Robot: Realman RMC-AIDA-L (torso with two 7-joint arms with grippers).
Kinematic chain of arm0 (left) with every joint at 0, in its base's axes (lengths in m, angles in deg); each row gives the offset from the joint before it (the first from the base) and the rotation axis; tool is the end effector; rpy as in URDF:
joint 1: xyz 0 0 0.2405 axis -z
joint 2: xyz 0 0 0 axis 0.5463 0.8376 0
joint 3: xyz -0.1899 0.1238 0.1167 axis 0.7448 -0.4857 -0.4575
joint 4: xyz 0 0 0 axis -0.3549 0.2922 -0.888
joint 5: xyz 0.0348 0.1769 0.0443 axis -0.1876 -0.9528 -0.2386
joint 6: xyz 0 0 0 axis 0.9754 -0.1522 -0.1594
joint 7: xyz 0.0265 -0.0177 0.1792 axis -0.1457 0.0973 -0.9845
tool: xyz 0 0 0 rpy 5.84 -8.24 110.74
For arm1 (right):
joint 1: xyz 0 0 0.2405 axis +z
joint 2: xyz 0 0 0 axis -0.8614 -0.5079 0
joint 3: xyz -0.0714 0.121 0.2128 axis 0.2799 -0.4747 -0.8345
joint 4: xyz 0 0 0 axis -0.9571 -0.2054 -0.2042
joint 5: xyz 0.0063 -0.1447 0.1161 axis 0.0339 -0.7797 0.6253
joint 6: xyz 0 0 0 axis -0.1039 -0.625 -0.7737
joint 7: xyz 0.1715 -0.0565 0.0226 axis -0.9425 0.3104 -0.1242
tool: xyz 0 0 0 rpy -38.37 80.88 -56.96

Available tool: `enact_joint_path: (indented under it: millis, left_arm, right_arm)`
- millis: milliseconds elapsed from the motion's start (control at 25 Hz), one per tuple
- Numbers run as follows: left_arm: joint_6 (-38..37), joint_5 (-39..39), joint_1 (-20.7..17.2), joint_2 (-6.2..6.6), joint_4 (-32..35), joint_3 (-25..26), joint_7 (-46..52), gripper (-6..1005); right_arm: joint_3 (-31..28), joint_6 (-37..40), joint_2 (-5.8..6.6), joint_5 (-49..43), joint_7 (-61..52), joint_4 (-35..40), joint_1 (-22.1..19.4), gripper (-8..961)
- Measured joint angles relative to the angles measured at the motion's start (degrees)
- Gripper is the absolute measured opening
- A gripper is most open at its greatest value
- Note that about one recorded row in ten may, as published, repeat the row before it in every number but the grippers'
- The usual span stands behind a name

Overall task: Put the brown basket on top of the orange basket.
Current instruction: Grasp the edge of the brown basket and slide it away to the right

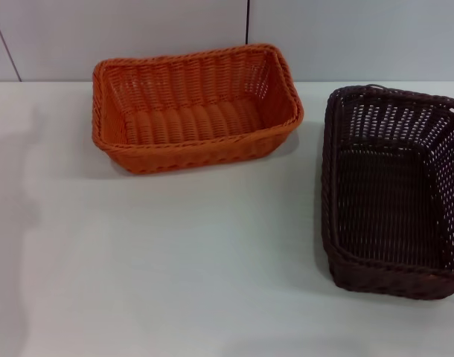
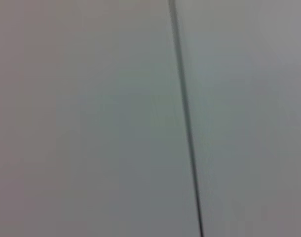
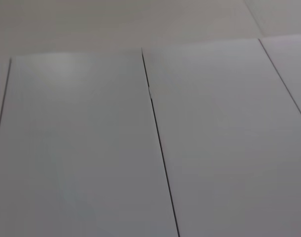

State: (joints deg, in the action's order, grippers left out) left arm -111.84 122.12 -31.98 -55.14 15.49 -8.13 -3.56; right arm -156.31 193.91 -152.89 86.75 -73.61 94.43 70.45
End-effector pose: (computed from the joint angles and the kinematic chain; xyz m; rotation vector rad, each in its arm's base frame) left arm -0.2317 0.3564 0.1565 -1.1728 -0.3679 -0.6450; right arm 0.3037 0.1881 0.0897 -1.1004 0.2156 1.0547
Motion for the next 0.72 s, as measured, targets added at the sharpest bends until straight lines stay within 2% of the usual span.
enact_joint_path:
  millis: [40,80,120,160,200,320,360,440,720]
  left_arm:
    - [-1.1,-3.4,-1.2,-0.01,-3.8,-0.1,6.0,806]
    - [-1.1,-3.4,-1.2,-0.01,-3.8,-0.1,6.0,806]
    - [-2.7,-5.5,-1.3,-0.01,-7.2,-0.1,9.0,807]
    - [-8.1,-9.9,-0.8,-0.08,-14.8,-0.6,14.7,807]
    - [-8.1,-9.9,-0.8,-0.08,-14.8,-0.6,14.7,807]
    - [-18.5,-14.8,0.1,-0.02,-26.5,-3.6,22.8,808]
    - [-23.4,-18.7,0.6,0.1,-33.3,-5.1,28.3,808]
    - [-24.6,-21.5,1.7,0.13,-39.2,-5.2,32.2,808]
    - [-31.2,-26.4,3.5,-0.03,-48.4,-6.2,33.2,808]
  right_arm:
    - [0.0,0.2,0.0,0.0,0.0,0.0,0.2,823]
    - [0.0,0.3,0.0,0.0,0.0,0.0,0.5,823]
    - [0.0,0.3,0.0,-0.2,0.0,0.0,0.7,823]
    - [0.0,0.3,0.0,-1.1,0.0,0.0,1.2,823]
    - [0.0,0.3,0.0,-1.1,0.0,0.0,1.2,823]
    - [0.0,0.3,0.01,-2.9,0.0,-0.1,2.0,823]
    - [0.0,0.3,0.01,-3.7,0.1,-0.1,2.4,823]
    - [0.0,0.3,0.0,-4.6,0.3,-0.1,2.9,823]
    - [0.0,0.3,0.13,-6.2,0.1,-0.5,3.2,822]
